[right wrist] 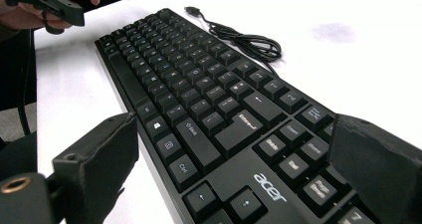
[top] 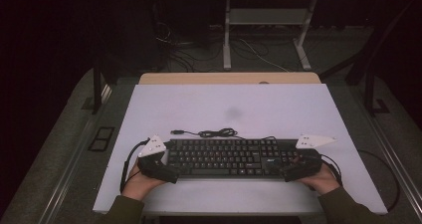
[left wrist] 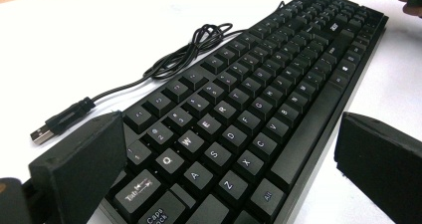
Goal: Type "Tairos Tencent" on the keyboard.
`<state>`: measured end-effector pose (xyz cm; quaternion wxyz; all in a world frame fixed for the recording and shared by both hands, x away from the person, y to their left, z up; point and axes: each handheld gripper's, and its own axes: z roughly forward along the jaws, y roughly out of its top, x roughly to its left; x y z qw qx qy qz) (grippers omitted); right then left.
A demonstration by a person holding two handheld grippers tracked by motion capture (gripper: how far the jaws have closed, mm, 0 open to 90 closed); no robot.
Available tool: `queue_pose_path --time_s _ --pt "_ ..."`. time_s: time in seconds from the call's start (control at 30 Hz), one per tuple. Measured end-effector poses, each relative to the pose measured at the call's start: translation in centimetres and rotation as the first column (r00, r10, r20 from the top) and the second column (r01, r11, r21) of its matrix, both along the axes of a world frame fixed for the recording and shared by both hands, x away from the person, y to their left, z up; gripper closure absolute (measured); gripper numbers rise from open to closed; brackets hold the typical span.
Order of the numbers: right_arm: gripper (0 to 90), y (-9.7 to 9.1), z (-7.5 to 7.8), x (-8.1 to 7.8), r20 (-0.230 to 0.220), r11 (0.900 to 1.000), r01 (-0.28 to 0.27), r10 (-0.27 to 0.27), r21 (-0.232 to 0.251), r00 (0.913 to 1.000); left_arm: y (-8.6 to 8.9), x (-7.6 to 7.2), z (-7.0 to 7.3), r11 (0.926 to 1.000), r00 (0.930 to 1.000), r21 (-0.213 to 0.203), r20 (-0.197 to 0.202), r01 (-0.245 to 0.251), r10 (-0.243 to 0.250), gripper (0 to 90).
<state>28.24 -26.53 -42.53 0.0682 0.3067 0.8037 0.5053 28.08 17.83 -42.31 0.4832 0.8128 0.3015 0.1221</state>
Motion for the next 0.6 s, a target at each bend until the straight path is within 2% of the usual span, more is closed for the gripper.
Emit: queue_pose_path --time_s 0.6 --pt "6.6 1.5 0.4 0.6 -0.002 0.9999 -0.007 0.007 -0.009 1.0000 0.0 0.0 -0.2 1.0000 1.0000 -0.006 -0.007 0.004 -0.004 0.0"
